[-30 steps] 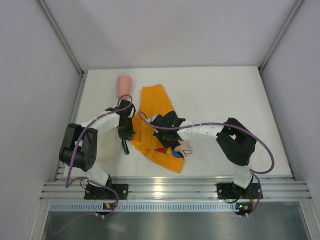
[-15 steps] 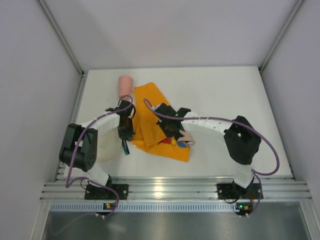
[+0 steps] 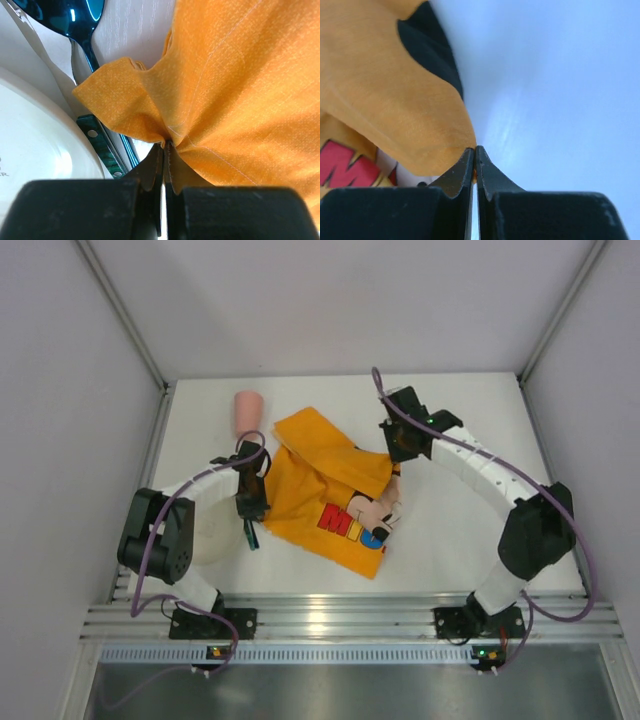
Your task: Set the dinner table for one person
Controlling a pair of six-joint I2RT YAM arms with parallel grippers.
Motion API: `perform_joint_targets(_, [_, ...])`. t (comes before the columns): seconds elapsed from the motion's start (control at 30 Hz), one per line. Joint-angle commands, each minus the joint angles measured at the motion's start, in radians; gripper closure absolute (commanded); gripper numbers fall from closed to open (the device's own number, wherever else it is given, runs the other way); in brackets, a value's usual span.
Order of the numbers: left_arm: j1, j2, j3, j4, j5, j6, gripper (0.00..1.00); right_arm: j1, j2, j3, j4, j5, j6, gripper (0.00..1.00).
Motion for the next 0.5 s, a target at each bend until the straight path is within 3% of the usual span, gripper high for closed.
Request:
perform_joint_targets(0.0, [-0.004, -0.001, -0.018, -0.004, -0.013, 0.002, 1.00, -0.184, 0.037, -0.022, -0.064, 0.082, 0.036, 1.00])
perform_joint_targets(0.03, [-0.003, -0.002, -0.011, -0.008, -0.021, 0.008, 1.00, -0.313, 0.054, -0.042, -0.071, 0.047, 0.085, 1.00])
perform_joint_targets(0.13, [-0.004, -0.007, 0.010, -0.033, -0.048, 0.022, 1.00, -0.530, 0.119, -0.137, -0.077, -0.088, 0.159, 1.00])
perform_joint_targets(0.23, [-0.006, -0.016, 0.054, -0.069, -0.112, 0.034, 1.00, -0.632, 0.143, -0.248, -0.080, -0.158, 0.188, 1.00])
perform_joint_targets(0.37, [-0.006, -0.018, 0.137, -0.118, -0.201, 0.054, 1.00, -0.641, 0.084, -0.366, -0.067, -0.266, 0.217, 1.00])
perform_joint_targets(0.4, [-0.006, -0.013, 0.160, -0.126, -0.217, 0.062, 1.00, -0.640, 0.068, -0.402, -0.070, -0.298, 0.217, 0.86])
perform_joint_targets(0.43, [-0.006, -0.007, 0.212, -0.143, -0.229, 0.079, 1.00, -0.635, 0.050, -0.418, -0.073, -0.330, 0.220, 0.65])
perform_joint_targets(0.47, [-0.007, 0.014, 0.240, -0.151, -0.257, 0.088, 1.00, -0.631, 0.007, -0.430, -0.094, -0.335, 0.217, 0.31])
